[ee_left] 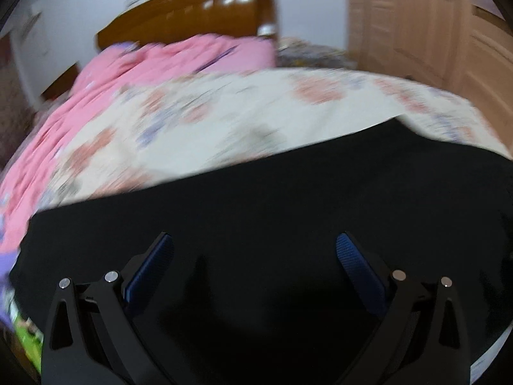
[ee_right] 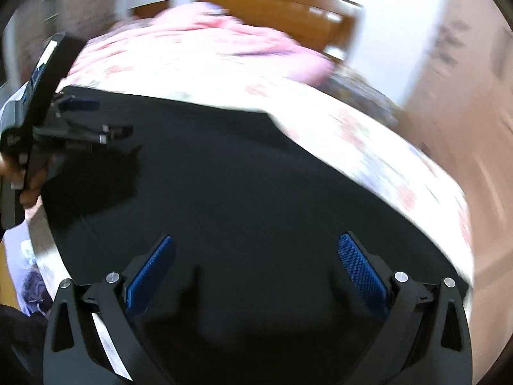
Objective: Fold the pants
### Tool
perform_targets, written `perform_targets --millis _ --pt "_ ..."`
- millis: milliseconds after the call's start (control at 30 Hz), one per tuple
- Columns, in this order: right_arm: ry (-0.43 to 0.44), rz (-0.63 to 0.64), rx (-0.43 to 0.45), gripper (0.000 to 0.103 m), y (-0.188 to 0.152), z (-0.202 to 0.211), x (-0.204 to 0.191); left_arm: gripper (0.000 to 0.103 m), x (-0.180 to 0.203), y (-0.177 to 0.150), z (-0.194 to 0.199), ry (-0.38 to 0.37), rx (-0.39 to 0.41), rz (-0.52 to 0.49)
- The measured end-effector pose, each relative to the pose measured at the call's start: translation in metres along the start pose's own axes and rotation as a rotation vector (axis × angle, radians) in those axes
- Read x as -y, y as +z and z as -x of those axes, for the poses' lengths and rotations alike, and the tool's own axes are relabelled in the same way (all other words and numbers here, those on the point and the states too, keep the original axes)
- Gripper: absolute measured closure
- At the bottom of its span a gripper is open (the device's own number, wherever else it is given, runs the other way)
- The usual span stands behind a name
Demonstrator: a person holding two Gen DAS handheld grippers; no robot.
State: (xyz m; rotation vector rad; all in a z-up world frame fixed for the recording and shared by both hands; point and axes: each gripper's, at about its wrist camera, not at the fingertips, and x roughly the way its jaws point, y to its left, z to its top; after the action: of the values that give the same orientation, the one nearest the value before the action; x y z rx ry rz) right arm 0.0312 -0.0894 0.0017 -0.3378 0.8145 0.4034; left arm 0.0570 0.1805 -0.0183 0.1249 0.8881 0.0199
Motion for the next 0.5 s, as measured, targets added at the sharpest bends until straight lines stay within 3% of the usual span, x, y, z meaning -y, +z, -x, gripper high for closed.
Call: perform_targets --millis 133,233,333,367,500 --pt "0.151 0.070 -0.018 0.005 0.055 -0.048 -0.039 0.002 -0.063 -0.017 -0.005 0.050 -0.043 0.109" --pt "0.181 0.090 -0.069 0.005 0.074 -0.082 -0.055 0.002 -0.104 -0.031 -0.014 0.062 -0.084 0.199" --pt "0.175 0.071 -0.144 0.004 0.066 -0.107 -0.056 0.001 -0.127 -0.044 -0.016 0.021 -0.090 0.242" --pt "0.200 0.035 -0.118 0.004 0.062 -0.104 -0.051 0.001 -0.130 -0.045 -0.015 0.016 -0.089 0.234" --pt "0.172 0.037 -0.142 0.005 0.060 -0.095 -0.053 0.002 -0.145 -0.041 -0.002 0.052 -0.059 0.250"
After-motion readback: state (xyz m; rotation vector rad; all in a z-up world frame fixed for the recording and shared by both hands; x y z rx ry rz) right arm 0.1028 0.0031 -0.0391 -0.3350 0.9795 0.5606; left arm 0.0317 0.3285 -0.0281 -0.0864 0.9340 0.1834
